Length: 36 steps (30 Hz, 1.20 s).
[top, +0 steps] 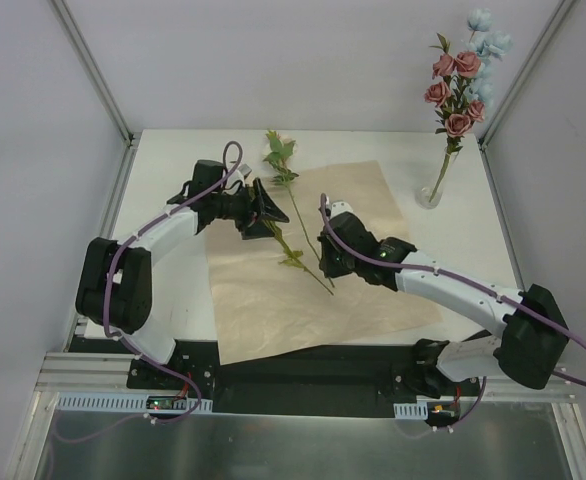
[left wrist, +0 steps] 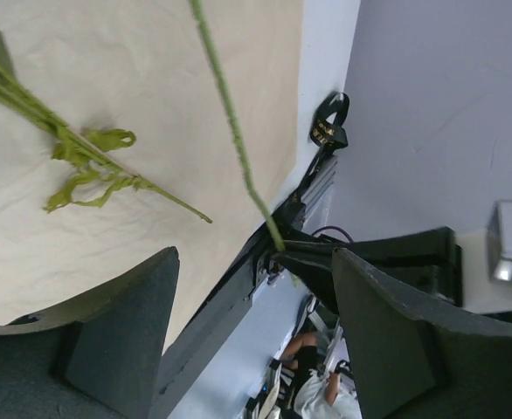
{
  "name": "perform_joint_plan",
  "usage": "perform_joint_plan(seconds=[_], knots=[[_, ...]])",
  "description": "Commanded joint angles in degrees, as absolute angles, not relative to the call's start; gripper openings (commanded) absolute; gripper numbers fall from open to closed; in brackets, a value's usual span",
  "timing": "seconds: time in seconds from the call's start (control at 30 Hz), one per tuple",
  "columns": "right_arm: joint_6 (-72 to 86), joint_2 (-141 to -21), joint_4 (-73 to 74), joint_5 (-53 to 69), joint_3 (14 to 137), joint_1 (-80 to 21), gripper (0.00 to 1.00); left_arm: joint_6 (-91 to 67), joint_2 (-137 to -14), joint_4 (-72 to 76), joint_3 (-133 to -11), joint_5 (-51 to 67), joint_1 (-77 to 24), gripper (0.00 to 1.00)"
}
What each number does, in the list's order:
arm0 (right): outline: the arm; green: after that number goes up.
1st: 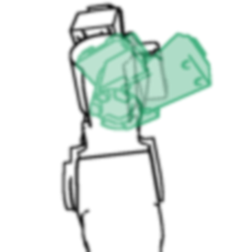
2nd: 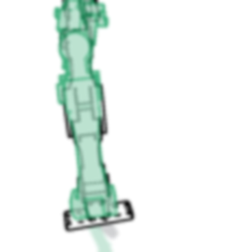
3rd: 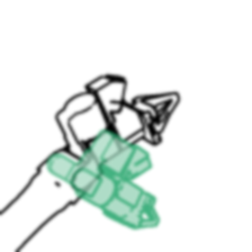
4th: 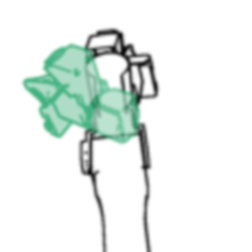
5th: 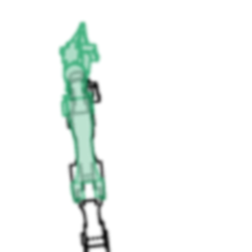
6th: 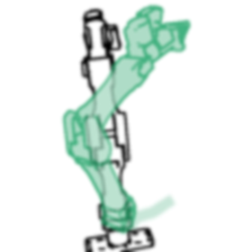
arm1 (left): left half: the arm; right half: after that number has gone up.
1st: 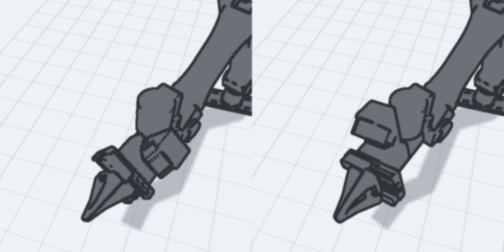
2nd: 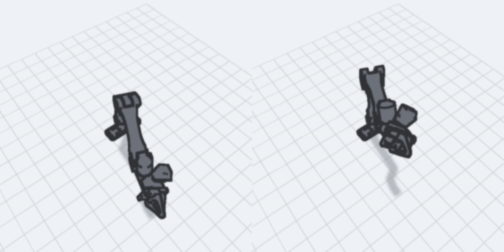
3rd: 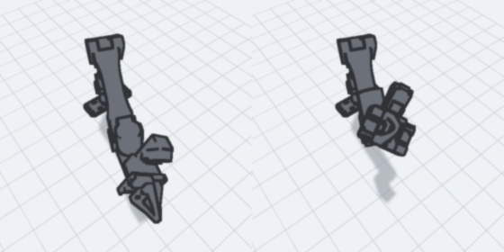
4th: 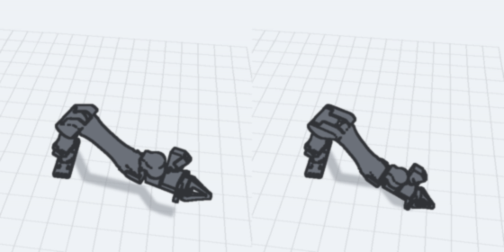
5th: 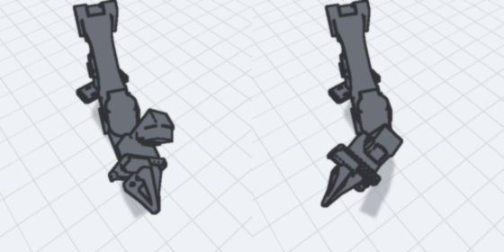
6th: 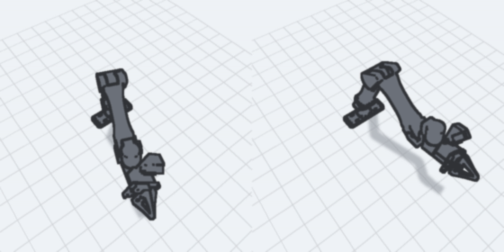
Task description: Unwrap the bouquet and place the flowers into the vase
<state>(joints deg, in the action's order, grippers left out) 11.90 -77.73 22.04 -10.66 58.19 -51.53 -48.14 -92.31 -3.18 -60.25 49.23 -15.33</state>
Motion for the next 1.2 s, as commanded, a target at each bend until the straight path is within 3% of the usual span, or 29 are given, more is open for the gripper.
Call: perform_joint_plan(seconds=[0.0, 0.37, 0.57, 0.9, 0.93, 1.03, 1.13, 1.17], knots=[[20.0, -75.5, 14.3, -8.3, 52.8, -51.9, 0.0, -49.7, -92.7, 2.3, -59.1, 54.5, -18.3, 0.7], [25.5, -74.6, 9.8, -8.8, 52.2, -54.1, 0.0, -54.1, -99.9, 2.6, -56.9, 53.6, -20.6, 0.71], [26.7, -75.6, 9.0, -8.4, 53.2, -56.3, 0.01, -52.4, -100.0, 3.2, -57.6, 53.5, -22.1, 0.62], [25.7, -75.3, 7.3, -6.2, 53.6, -57.4, 0.01, -50.9, -100.2, 3.3, -58.0, 53.4, -23.2, 0.14], [25.3, -75.1, 7.7, -6.1, 53.7, -57.3, 0.01, -50.1, -99.8, 3.3, -58.0, 53.1, -23.2, 0.0], [24.3, -73.6, 9.8, -6.9, 54.1, -57.3, 0.1, -47.9, -98.1, 3.3, -58.4, 52.0, -23.5, 0.0], [22.2, -70.5, 13.0, -7.6, 54.6, -56.7, 0.29, -44.2, -95.6, 2.9, -59.1, 50.4, -24.6, 0.0], [22.0, -68.3, 14.1, -8.3, 54.7, -56.5, 0.4, -43.1, -94.8, 2.6, -59.4, 49.7, -25.3, 0.0]])
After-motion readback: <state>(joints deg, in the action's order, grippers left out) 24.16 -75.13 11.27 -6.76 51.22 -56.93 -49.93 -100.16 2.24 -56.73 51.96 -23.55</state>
